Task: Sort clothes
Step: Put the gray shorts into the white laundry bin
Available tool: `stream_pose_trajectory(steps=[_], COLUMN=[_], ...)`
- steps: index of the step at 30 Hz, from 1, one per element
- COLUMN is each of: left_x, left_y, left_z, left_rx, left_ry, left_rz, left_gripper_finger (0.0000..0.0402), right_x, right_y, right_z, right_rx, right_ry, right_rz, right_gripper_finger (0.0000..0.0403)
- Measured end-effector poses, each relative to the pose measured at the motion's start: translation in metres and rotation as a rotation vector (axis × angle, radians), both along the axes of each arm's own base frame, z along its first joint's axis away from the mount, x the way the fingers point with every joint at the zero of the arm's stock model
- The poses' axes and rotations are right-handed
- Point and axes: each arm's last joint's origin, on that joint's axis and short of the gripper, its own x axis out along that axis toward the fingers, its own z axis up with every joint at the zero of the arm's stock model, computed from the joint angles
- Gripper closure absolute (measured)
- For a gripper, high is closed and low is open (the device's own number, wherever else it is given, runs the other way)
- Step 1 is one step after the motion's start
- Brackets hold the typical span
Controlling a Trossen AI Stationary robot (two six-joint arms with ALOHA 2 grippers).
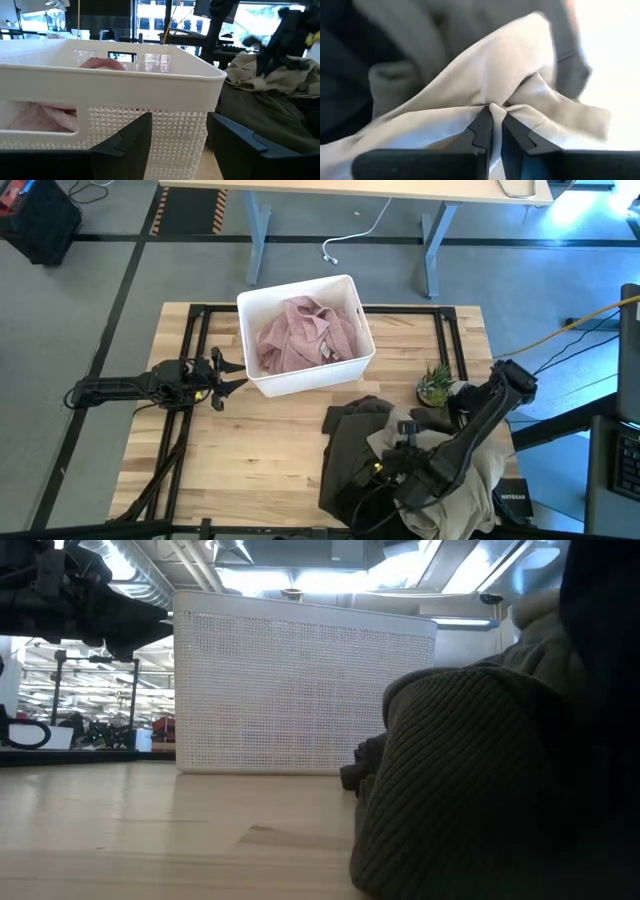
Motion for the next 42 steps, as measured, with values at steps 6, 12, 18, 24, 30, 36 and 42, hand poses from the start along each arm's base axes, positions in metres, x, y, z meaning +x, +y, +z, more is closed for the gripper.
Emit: stream_pose_trajectory(steps=[6,12,18,24,30,36,42], left_x=[0.0,0.0,0.0,0.0,0.0,0.0,0.0], left_y=[0.0,0.0,0.0,0.0,0.0,0.0,0.0], left_z=[0.0,0.0,0.0,0.0,0.0,0.0,0.0], left_rx=[0.0,0.0,0.0,0.0,0.0,0.0,0.0], left_ry=[0.0,0.0,0.0,0.0,0.0,-0.001,0.0], left_rz=[0.001,0.0,0.0,0.0,0.0,0.0,0.0], left_gripper_finger=[0.0218,0.0218,0.0218,0.0218,0.0218,0.0218,0.0218], right_x=[0.005,0.014,0.038,0.05,0.044,0.074,0.135], right_y=[-0.008,-0.048,-0.118,-0.202,-0.263,-0.3,-0.317], right_z=[0.077,0.152,0.227,0.307,0.337,0.302,0.231], right_rx=[-0.11,-0.383,-0.543,-0.549,-0.491,-0.405,-0.315], right_ry=[-0.295,-0.602,-0.744,-1.204,-1.634,-1.445,-1.135], right_rz=[0.105,0.093,0.013,-0.057,-0.081,-0.156,-0.145], right_gripper_finger=[0.0392,0.0393,0.0393,0.0396,0.039,0.0393,0.0388])
